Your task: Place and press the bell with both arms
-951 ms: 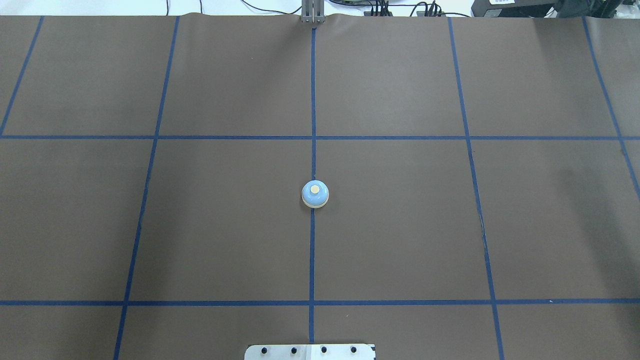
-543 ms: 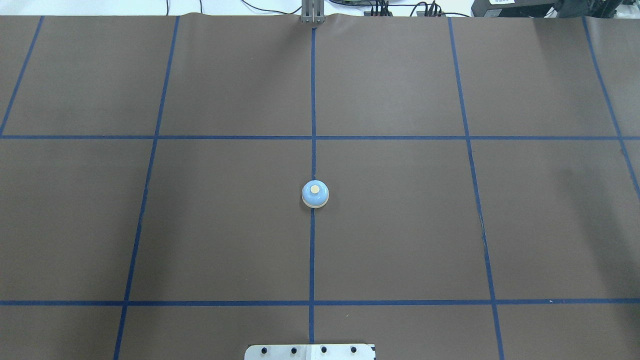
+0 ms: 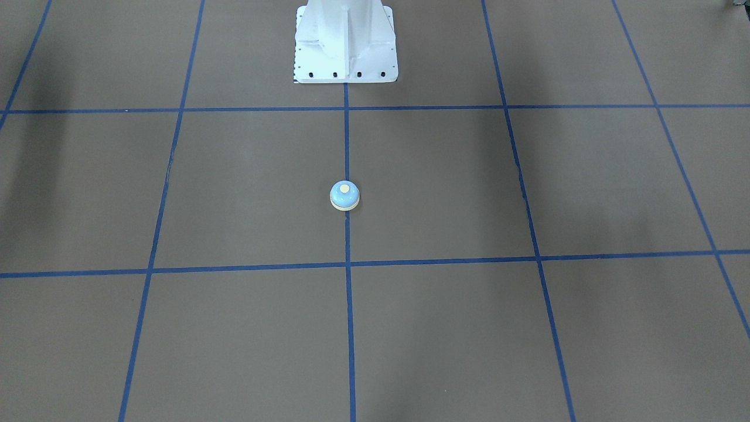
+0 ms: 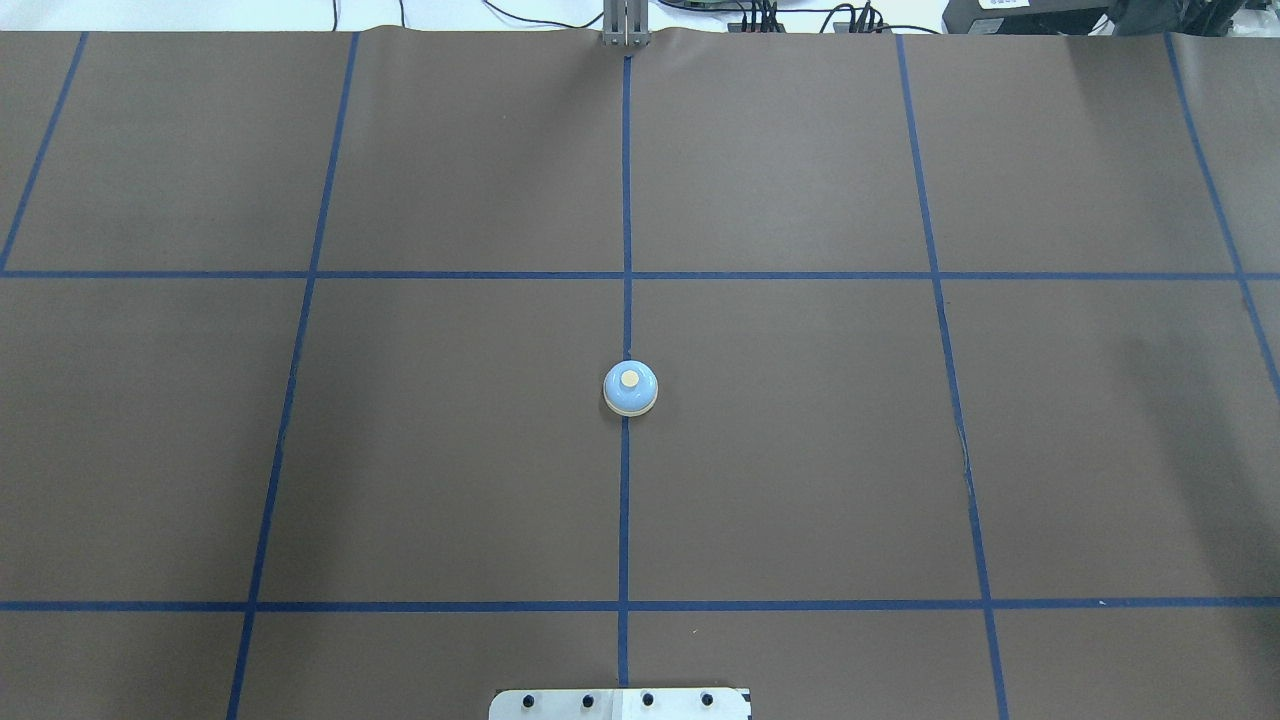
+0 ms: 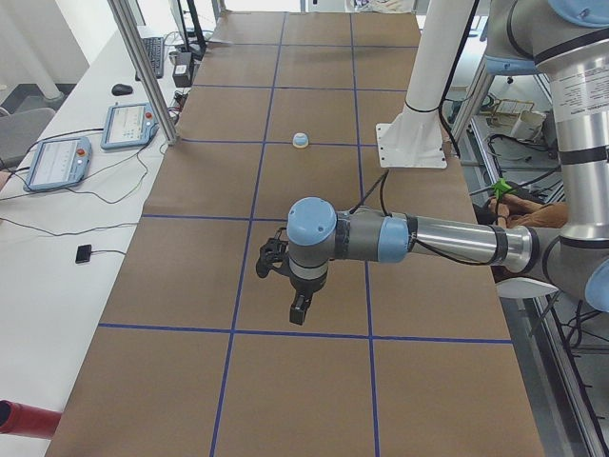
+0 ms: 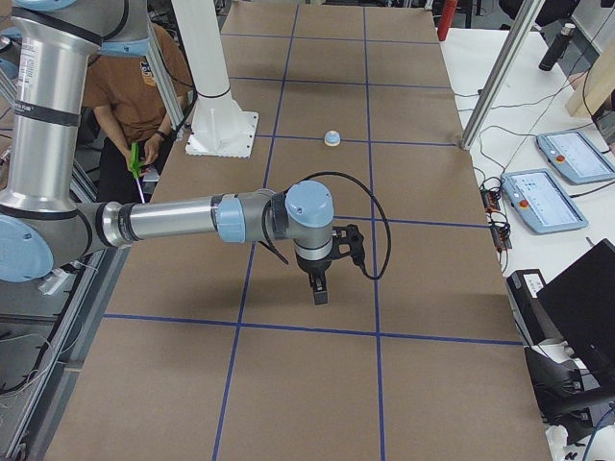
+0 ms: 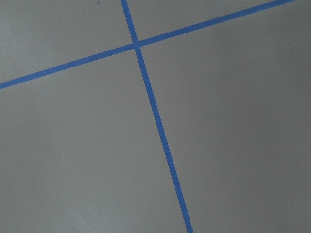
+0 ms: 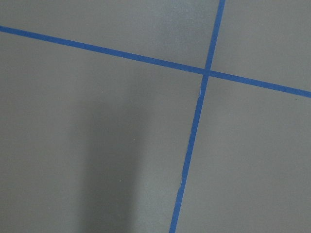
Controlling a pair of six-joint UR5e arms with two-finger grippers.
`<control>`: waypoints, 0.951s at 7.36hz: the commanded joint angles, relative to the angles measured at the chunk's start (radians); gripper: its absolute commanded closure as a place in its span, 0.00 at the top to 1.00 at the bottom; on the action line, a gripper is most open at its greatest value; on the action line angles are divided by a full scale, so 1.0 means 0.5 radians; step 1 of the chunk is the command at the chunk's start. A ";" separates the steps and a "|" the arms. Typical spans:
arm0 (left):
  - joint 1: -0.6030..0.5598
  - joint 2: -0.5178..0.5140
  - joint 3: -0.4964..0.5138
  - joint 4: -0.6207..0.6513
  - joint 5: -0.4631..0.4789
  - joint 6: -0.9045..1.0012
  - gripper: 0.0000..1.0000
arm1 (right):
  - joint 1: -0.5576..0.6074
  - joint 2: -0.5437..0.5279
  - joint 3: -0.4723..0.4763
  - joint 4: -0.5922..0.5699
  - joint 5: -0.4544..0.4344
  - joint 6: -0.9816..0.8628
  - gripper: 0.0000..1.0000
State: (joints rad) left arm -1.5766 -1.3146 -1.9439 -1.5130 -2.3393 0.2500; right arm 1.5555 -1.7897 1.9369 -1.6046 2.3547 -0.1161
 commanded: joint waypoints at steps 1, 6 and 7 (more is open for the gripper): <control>-0.001 0.003 0.001 -0.002 0.000 0.003 0.99 | 0.000 0.005 -0.002 0.000 0.000 -0.001 1.00; -0.001 -0.009 0.013 -0.002 0.003 0.003 0.99 | 0.000 0.033 -0.011 -0.003 0.000 0.005 1.00; -0.001 -0.009 0.010 -0.002 0.003 0.003 0.99 | 0.000 0.042 -0.014 -0.003 0.000 0.005 1.00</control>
State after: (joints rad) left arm -1.5769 -1.3183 -1.9384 -1.5140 -2.3383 0.2516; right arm 1.5555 -1.7755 1.9315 -1.6056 2.3547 -0.1136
